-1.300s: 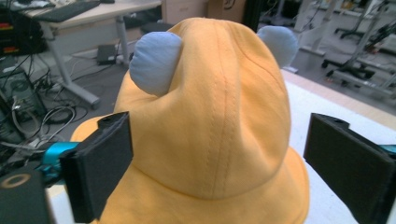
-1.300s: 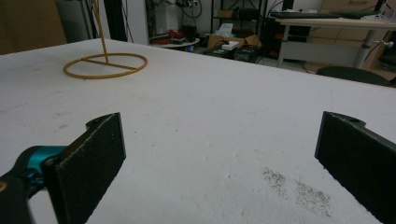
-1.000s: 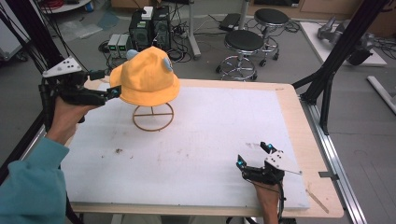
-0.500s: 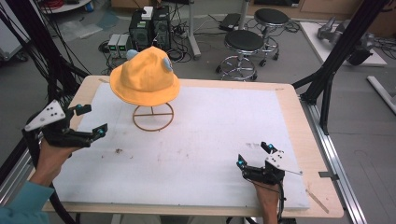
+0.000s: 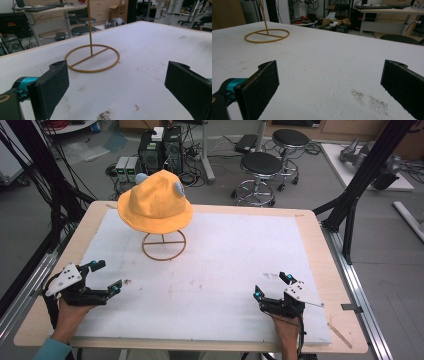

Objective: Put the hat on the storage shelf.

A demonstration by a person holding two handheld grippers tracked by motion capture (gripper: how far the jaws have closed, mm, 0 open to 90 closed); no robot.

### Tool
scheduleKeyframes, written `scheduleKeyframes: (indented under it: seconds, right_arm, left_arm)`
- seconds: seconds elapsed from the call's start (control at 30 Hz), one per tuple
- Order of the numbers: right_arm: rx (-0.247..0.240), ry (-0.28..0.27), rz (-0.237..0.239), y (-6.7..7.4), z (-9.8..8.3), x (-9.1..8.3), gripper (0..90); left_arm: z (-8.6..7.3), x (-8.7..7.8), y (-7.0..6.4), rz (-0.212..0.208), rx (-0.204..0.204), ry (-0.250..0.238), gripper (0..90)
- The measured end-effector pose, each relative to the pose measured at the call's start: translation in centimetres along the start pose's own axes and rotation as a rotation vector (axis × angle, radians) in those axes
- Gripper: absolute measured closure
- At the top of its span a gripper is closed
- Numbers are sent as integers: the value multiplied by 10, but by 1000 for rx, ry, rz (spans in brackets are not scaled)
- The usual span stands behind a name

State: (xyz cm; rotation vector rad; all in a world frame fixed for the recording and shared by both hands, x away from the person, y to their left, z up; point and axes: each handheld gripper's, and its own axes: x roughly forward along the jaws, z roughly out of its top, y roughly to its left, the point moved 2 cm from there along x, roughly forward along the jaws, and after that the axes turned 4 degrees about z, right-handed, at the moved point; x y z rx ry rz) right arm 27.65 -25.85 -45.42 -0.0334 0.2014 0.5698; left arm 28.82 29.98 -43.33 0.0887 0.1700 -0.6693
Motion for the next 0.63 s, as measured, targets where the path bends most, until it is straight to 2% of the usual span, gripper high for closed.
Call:
scheduleKeyframes:
  seconds: [0.23, 0.37, 0.63]
  right_arm:
    - [0, -3, 0, 0, 0, 0, 6]
    - [2, -3, -2, 0, 0, 0, 6]
    - [0, -2, -7, 0, 0, 0, 6]
  left_arm:
    - [-20, 0, -2, 15, -21, -3, 60]
    - [-20, -3, 0, 34, -45, -48, 60]
    - [-21, -5, -1, 39, -49, -65, 60]
